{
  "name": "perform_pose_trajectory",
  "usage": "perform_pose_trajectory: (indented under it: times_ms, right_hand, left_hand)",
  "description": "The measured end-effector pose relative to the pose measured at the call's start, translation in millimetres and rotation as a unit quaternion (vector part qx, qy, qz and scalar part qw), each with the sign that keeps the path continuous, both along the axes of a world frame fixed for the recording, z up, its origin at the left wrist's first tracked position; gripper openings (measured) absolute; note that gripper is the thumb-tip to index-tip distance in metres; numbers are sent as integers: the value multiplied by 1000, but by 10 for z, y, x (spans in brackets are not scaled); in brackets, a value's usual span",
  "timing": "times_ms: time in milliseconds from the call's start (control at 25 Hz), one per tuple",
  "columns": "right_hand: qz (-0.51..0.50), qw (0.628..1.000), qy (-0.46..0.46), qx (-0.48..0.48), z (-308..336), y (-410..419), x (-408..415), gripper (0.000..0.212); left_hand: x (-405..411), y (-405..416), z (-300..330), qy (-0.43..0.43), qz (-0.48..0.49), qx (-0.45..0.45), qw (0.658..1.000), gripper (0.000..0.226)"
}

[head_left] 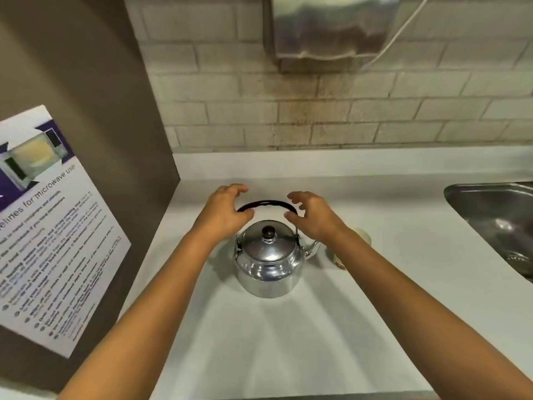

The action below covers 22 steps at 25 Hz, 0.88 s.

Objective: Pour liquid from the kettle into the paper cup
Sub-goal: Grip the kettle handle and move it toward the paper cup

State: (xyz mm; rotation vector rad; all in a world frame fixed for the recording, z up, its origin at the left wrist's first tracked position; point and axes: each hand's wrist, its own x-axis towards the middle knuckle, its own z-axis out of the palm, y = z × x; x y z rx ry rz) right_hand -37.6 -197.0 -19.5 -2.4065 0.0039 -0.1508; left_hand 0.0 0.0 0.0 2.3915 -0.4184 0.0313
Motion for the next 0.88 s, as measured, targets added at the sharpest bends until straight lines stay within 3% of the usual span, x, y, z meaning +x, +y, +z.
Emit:
perform_pose_trajectory:
  times_ms: [120, 320, 480, 640, 880]
  right_hand:
    - [-2, 1000, 4, 22, -89, 8, 48, 39]
    - [-21, 995, 11, 99, -176, 13, 105, 27]
    - [-29, 992, 27, 124, -225, 43, 140, 27]
    - [-44, 988, 11, 149, -234, 78, 113, 26]
    - [-41, 983, -13, 178, -181, 118, 21, 26]
  left_hand:
    - [124, -55, -122, 30, 4, 16, 999, 48]
    - [283, -182, -200, 79, 0, 24, 997, 11]
    - [365, -289, -188, 114, -13, 44, 992, 18]
    - [367, -320, -191, 147, 3, -1, 989, 16]
    - [280, -255, -185, 128, 30, -40, 991, 25]
